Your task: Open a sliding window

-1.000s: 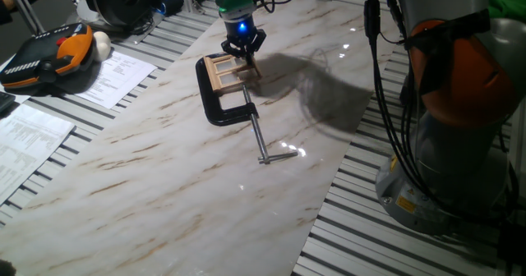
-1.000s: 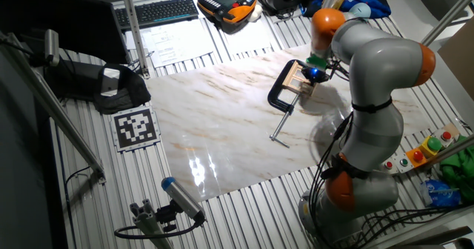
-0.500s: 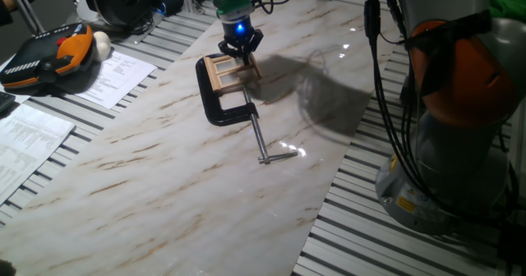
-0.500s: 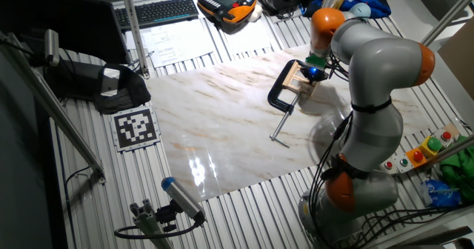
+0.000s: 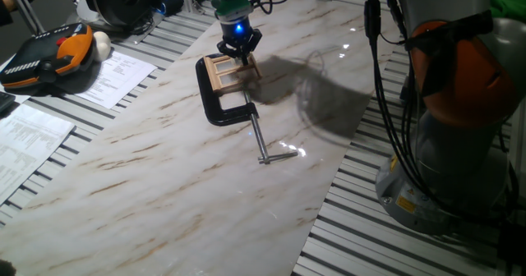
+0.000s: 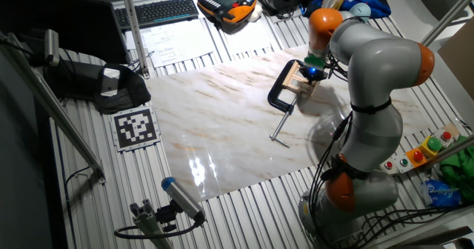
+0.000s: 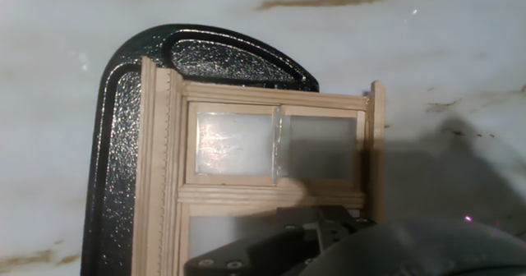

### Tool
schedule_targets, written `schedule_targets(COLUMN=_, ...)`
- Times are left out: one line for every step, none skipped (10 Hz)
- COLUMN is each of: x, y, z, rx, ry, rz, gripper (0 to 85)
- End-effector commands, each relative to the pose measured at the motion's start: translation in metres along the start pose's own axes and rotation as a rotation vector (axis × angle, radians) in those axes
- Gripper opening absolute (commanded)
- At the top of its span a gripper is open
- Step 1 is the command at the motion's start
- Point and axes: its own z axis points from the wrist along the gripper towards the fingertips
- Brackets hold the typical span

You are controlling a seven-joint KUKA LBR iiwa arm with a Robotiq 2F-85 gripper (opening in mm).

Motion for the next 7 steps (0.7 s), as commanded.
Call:
schedule_targets(x=0.0001, y=0.0004, z=-0.0001, rx=0.000, ry=-0.001, rz=-0.008, gripper=0.0)
schedule_targets(x=0.0002, y=0.0009, z=-0.0003, rx=-0.001, ry=-0.020, rz=-0.026, gripper=0.0)
schedule_targets(x=0.0001, y=0.0001, z=-0.0004, rx=-0.023, ry=-0.022, rz=-0.025, gripper=0.0)
schedule_targets(x=0.0005, y=-0.0003, z=-0.0013, rx=-0.027, ry=-0.033, rz=-0.028, gripper=0.0)
schedule_targets(x=0.0005, y=-0.0004, z=-0.0014, rx=-0.039, ry=-0.049, rz=-0.026, gripper=0.0)
schedule_targets(x=0.0005, y=-0.0004, z=-0.0012, rx=-0.067, ry=-0.088, rz=-0.030, gripper=0.0)
schedule_targets(x=0.0005, y=0.0004, z=-0.0011, rx=-0.071, ry=-0.138, rz=-0.051, gripper=0.0)
